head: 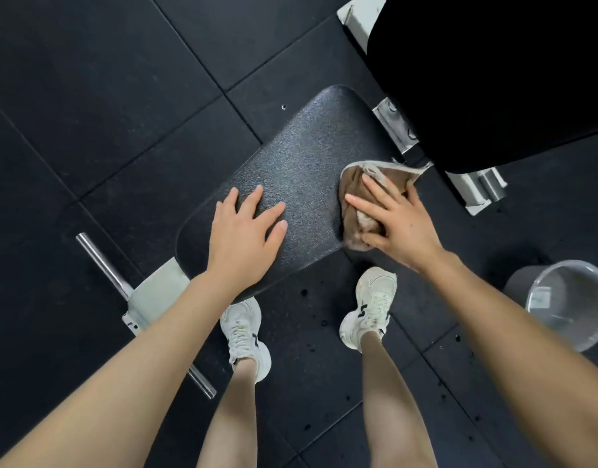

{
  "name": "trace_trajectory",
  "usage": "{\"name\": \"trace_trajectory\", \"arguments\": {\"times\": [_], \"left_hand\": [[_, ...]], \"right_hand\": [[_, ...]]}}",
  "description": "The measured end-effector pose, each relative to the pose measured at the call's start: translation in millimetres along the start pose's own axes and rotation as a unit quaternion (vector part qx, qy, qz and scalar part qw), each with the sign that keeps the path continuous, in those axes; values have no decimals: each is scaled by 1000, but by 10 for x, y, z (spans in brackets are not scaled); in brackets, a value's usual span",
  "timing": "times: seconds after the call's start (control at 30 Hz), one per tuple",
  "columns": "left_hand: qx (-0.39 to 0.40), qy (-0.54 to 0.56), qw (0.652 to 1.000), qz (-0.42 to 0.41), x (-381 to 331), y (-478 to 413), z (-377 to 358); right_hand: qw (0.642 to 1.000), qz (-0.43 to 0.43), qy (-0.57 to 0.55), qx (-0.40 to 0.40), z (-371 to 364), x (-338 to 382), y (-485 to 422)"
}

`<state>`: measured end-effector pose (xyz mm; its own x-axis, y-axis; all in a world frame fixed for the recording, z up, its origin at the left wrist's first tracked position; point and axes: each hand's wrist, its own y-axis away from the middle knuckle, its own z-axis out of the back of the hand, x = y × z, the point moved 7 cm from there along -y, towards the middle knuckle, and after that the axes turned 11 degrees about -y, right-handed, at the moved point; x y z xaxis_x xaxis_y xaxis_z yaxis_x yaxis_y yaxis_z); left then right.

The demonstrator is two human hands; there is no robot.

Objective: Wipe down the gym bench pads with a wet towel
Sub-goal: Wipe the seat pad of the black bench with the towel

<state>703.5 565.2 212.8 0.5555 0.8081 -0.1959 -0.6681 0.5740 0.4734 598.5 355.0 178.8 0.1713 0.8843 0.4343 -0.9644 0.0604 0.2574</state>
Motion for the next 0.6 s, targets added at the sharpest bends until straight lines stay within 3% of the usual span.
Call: {"name": "trace_trajectory", "arguments": {"times": [0.1,0.23,0.33,0.47,0.6], "left_hand": [[0,-14,1000,10,-55,-13,-19],[30,-8,999,7,-38,1,-25],[65,27,997,18,-58,63,75],[93,129,987,0,-183,189,466],[109,246,963,9,-367,313,1118]], "right_hand": [[990,-103,-78,-59,84,-136,46],[943,-240,-173,-150,-10,184,262],[920,-314,-220,-80,-179,639,391],[869,-290,-386,-108,148,1113,491],[843,-280,-413,-199,977,1418,583]]}}
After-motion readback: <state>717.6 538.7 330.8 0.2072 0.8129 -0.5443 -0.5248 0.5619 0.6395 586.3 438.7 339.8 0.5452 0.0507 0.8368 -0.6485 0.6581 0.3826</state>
